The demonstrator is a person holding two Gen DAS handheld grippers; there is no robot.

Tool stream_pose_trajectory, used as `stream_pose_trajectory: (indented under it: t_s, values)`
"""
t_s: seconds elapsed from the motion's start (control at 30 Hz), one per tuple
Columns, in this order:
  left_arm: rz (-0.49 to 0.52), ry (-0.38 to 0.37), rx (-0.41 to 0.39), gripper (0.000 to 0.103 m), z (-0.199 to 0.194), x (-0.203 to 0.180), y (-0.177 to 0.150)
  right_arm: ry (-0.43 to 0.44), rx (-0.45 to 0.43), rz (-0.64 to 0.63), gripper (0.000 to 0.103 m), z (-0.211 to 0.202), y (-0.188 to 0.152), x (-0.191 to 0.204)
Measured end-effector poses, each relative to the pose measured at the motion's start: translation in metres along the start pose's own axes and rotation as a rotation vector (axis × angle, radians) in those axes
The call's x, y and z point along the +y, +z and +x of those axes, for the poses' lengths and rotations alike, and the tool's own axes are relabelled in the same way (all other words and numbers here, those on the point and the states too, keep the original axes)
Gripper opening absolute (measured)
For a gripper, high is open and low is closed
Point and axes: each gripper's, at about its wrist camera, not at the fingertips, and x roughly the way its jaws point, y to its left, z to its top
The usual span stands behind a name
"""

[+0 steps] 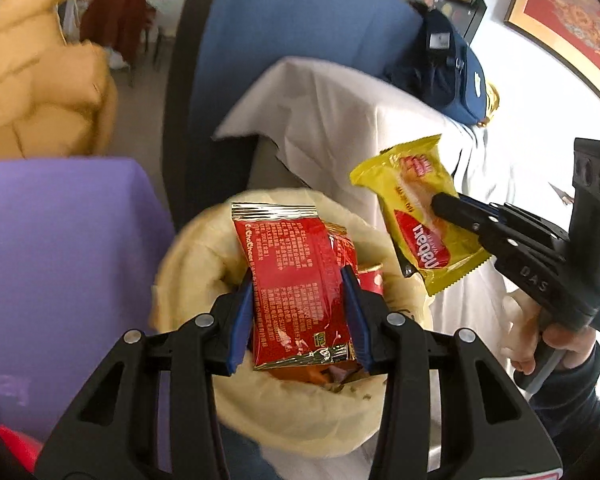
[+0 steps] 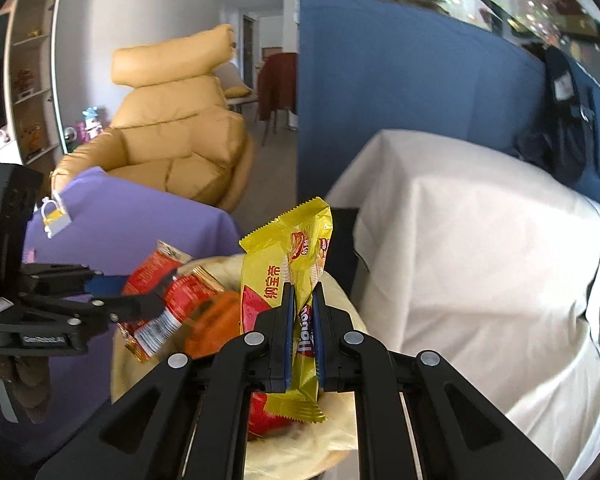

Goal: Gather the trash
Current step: 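Carry the red wrapper and Nabati packet over the bin and open both tools, then move both open tools back to the pink and yellow wrappers on the table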

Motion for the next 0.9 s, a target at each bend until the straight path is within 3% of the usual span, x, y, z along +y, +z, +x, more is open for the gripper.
stream_pose_trajectory:
  t_s: [0.07,0.13,0.17,0.3,0.43,0.57,0.73,0.9]
  values:
    - [-0.026,-0.049,0.042,0.043,0.019,0.001,-0.001,-0.010,0.012,0.013,0.010,0.003,-0.006,-0.007]
    - [-0.054,-0.091,0.066,0.055,0.031,0.005,-0.002,-0.016,0.023,0.019,0.010,0.007,-0.008,-0.011]
    - [-0.066,-0.097,0.067,0.062,0.033,0.006,-0.003,-0.017,0.028,0.023,0.010,0.010,-0.010,-0.013]
    - [-0.121,-0.074,0.048,0.067,0.023,0.019,-0.006,0.006,0.042,0.039,0.010,0.016,-0.013,-0.011]
    - [-0.100,0.043,-0.012,0.070,-0.009,0.028,-0.010,0.090,0.069,0.056,0.010,0.030,-0.013,0.005]
    - [-0.123,0.130,-0.069,0.073,-0.050,0.046,-0.019,0.170,0.180,0.016,0.010,0.063,-0.021,0.037]
    - [-0.157,0.206,-0.130,0.073,-0.094,0.072,-0.034,0.155,0.337,-0.053,0.010,0.106,-0.035,0.065]
    - [-0.155,0.284,-0.152,0.073,-0.126,0.095,-0.054,0.136,0.347,-0.072,0.010,0.106,-0.040,0.073]
